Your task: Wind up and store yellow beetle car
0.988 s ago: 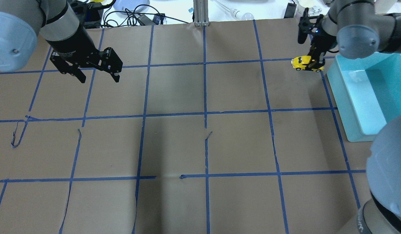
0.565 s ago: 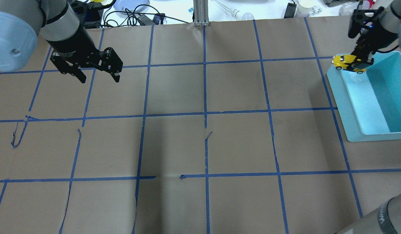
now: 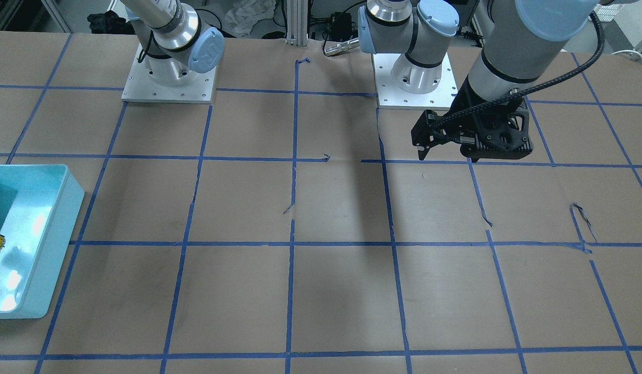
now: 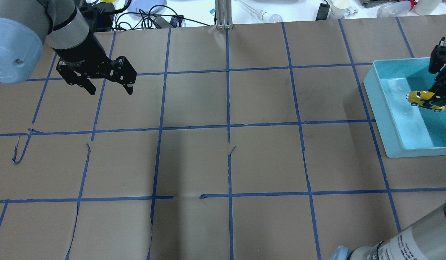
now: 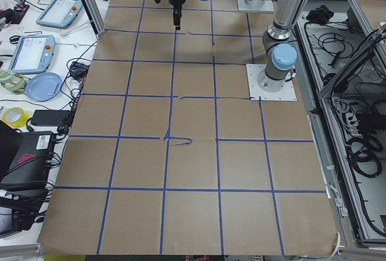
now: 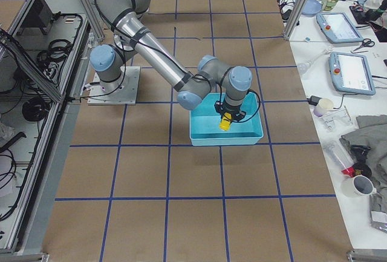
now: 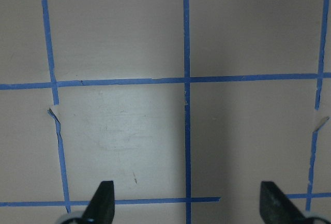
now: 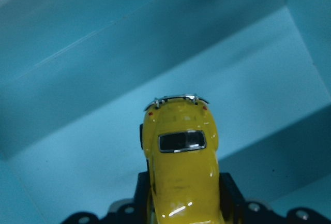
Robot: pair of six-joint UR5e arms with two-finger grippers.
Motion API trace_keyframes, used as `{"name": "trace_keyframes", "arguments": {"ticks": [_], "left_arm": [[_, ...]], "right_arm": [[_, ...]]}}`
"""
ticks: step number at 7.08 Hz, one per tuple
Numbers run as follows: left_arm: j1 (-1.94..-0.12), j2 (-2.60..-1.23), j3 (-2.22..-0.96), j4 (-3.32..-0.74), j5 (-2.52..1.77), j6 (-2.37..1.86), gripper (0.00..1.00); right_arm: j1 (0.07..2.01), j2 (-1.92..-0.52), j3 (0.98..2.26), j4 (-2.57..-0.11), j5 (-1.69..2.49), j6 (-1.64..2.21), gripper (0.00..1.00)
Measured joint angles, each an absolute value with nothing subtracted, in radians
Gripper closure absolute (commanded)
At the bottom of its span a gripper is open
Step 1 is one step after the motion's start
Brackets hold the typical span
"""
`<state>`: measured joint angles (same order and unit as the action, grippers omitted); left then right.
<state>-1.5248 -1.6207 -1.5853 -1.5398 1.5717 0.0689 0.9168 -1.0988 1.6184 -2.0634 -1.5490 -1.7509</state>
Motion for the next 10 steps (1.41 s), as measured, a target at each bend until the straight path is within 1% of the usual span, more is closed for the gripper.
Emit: {"name": "trace_keyframes", "arguments": {"ticks": [1, 2, 4, 6, 8, 10], "left_arm": [[-1.525, -1.619, -1.588, -1.539, 1.572, 0.069, 0.0], [-1.525, -1.619, -1.589, -1.54, 1.573, 0.069, 0.0], [-1.525, -1.617, -1.596, -1.539, 1.568, 0.069, 0.0], [-1.525, -1.614, -1.6, -1.539, 1.57, 0.068, 0.0], [-1.525, -1.613, -1.601, -1.539, 1.573, 0.069, 0.0], [-1.525, -1.613, -1.601, -1.538, 1.572, 0.068, 0.0]], "right_arm": [[0.912, -1.078, 1.636, -2.096, -1.55, -1.749, 0.5], [0.91, -1.07, 1.661, -2.127, -1.549, -1.742, 0.0], [0.912, -1.08, 1.689, -2.14, -1.542, -1.717, 0.0], [0.922, -1.136, 1.686, -2.093, -1.538, -1.7, 0.0], [0.954, -1.259, 1.65, -1.968, -1.537, -1.655, 0.0], [1.02, -1.388, 1.578, -1.791, -1.549, -1.594, 0.0]]}}
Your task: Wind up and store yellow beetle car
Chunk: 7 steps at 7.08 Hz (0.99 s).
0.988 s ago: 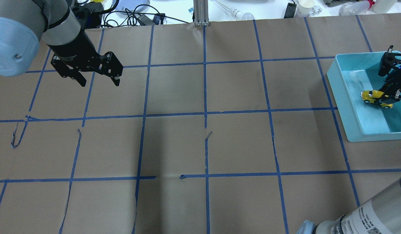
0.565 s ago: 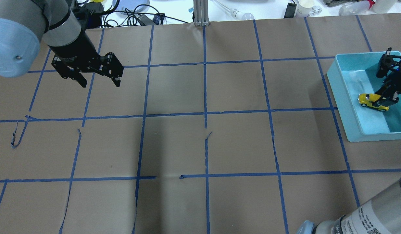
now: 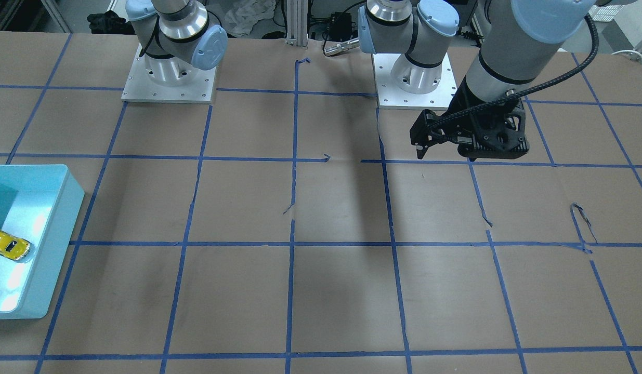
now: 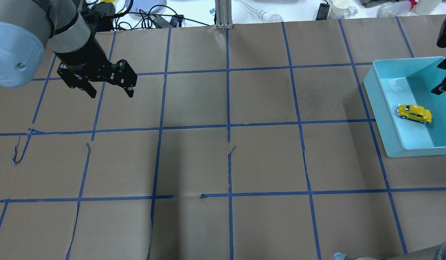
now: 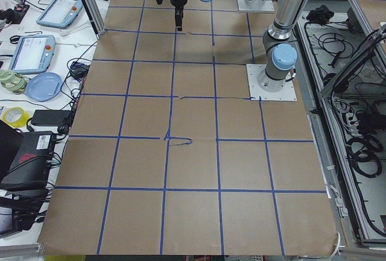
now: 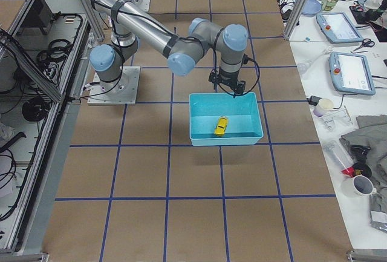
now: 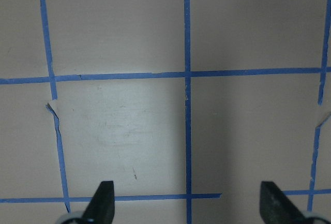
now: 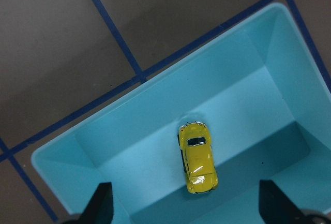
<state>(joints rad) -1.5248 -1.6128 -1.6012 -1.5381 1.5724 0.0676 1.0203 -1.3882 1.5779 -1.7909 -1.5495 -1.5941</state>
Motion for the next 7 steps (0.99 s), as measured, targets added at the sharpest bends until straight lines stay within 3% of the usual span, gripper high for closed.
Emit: {"name": "trace_keyframes", "arguments": {"ticks": [3, 7], "left_arm": [[-1.525, -1.611, -1.598, -1.537, 1.572, 0.067, 0.0], [-1.525, -1.588, -1.603, -1.538, 1.565, 0.067, 0.0]], "right_arm": [[1.126, -1.525, 1.525, -1.601, -1.556, -1.353, 0.0], [1.364, -1.556, 1.516, -1.563, -1.552, -0.782, 0.0]]}}
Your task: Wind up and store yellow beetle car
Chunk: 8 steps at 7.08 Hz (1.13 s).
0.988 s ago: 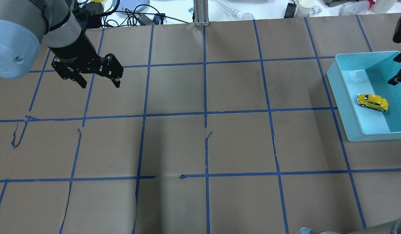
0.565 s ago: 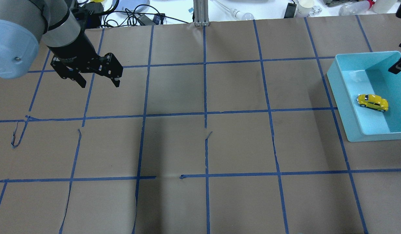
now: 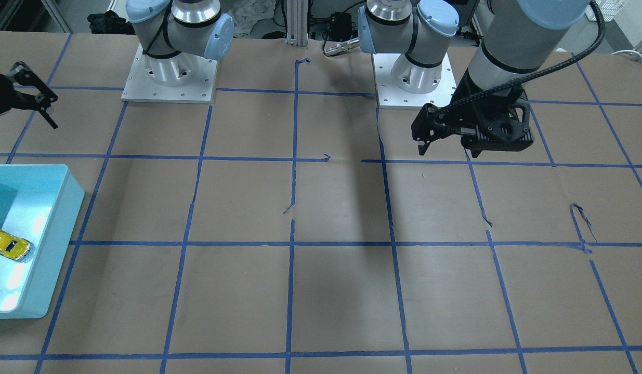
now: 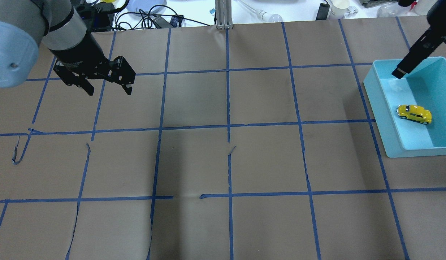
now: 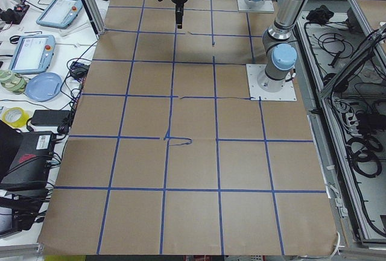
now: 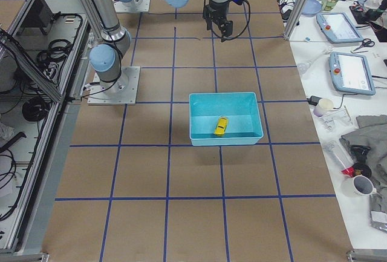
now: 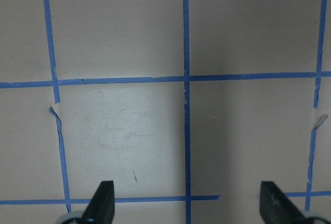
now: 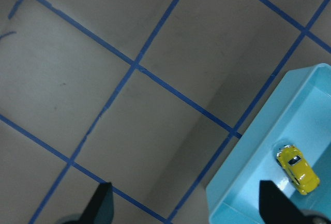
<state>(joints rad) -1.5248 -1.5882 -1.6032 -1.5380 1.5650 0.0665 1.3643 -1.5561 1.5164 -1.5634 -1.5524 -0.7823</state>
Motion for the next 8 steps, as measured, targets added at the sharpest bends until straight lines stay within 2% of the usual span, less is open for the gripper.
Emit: {"name": "trace_keyframes", "arguments": {"ticks": [5, 8], "left_arm": [[-1.525, -1.584, -1.617, -1.538, 1.565, 0.066, 0.0], [-1.525, -1.579, -1.618, -1.538, 1.567, 0.067, 0.0]], "right_arm": [[1.609, -1.535, 1.477, -1.577, -1.555, -0.115, 0.0], [1.637, -1.53, 1.477, -1.58, -1.555, -0.028, 0.0]]}}
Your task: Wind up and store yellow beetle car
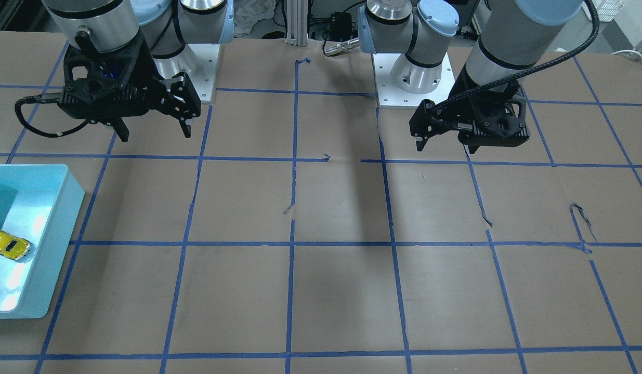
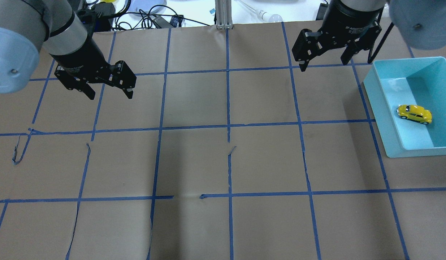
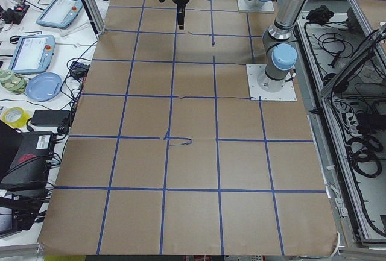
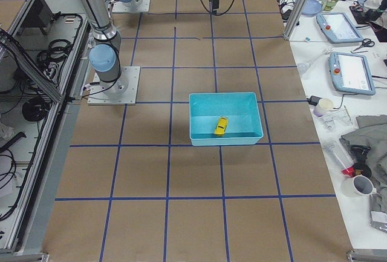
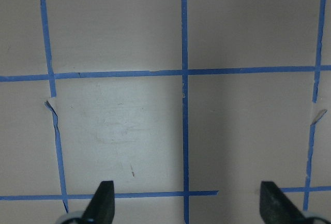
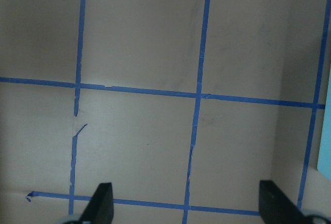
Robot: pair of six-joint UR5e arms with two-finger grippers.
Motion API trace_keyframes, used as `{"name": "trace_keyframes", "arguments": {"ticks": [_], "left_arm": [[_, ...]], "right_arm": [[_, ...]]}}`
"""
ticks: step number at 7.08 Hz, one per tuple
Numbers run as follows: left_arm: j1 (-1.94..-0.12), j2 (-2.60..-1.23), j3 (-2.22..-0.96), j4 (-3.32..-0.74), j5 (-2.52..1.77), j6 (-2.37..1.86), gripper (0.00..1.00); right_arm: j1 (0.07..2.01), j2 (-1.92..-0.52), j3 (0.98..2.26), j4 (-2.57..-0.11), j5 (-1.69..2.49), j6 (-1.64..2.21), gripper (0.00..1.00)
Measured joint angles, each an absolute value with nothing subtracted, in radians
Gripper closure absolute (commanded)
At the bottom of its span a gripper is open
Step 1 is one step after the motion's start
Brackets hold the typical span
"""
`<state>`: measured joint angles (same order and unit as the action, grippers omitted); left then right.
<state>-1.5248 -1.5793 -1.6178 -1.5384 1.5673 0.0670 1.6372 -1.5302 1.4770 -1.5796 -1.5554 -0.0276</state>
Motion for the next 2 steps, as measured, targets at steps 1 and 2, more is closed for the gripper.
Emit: {"name": "trace_keyframes", "arguments": {"ticks": [1, 2], "left_arm": [[-1.525, -1.578, -1.619, -1.539, 1.569, 0.067, 0.0], [-1.525, -1.578, -1.619, -1.54, 1.572, 0.068, 0.0]], "right_arm": [[1.638, -1.53, 1.477, -1.579, -1.555, -0.025, 0.0], [1.638, -1.529, 1.477, -1.579, -1.554, -0.025, 0.0]]}}
